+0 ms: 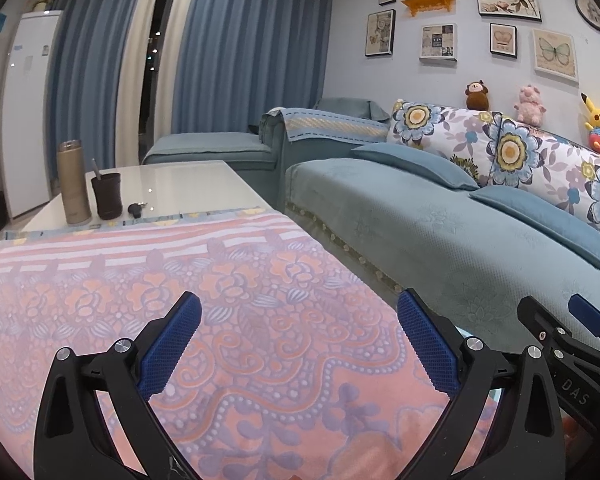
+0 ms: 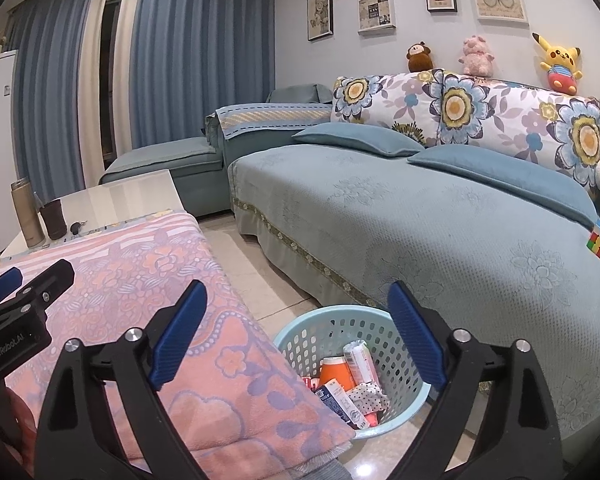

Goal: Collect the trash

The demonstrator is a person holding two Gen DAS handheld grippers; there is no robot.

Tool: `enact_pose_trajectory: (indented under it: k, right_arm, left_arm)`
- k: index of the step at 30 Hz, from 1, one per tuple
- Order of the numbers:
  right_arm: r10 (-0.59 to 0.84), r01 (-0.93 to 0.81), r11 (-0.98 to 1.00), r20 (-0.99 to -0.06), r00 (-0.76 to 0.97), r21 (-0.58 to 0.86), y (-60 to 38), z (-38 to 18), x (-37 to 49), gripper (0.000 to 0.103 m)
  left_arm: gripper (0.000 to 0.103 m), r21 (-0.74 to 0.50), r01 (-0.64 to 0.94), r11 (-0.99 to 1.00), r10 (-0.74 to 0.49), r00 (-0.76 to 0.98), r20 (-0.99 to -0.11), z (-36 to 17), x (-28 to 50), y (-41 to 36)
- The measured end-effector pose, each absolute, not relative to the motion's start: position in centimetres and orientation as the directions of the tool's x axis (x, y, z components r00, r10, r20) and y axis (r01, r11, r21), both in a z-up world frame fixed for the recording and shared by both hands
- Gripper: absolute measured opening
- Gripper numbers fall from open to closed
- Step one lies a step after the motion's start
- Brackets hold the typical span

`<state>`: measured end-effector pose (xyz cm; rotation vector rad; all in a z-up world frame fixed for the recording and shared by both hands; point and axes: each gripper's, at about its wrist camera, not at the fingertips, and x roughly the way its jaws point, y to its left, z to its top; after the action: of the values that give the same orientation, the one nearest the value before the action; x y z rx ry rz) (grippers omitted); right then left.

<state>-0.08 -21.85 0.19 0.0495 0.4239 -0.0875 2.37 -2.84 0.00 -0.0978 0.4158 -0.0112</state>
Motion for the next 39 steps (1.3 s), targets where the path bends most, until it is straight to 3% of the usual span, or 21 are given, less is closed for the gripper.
enact_pose_trajectory:
  k: [3,39]
  right_arm:
    - [-0.084,0.109,0.993,-0.419,0.904,0.036,-22.0,0.2,0.0,0.095]
    - [-0.094,0.117,0.993,-0.421,0.902,0.029,-21.9,0.0,0.1,0.095]
  left_arm:
    - [0.095,-0.097,-0.012,0.995,-0.029,0.913,-0.408,-0.1,2.4,-2.9]
    - [0.095,-0.095,-0.014,0.995,-0.029,0.899,-0.438,-1.2,3.1,-3.2]
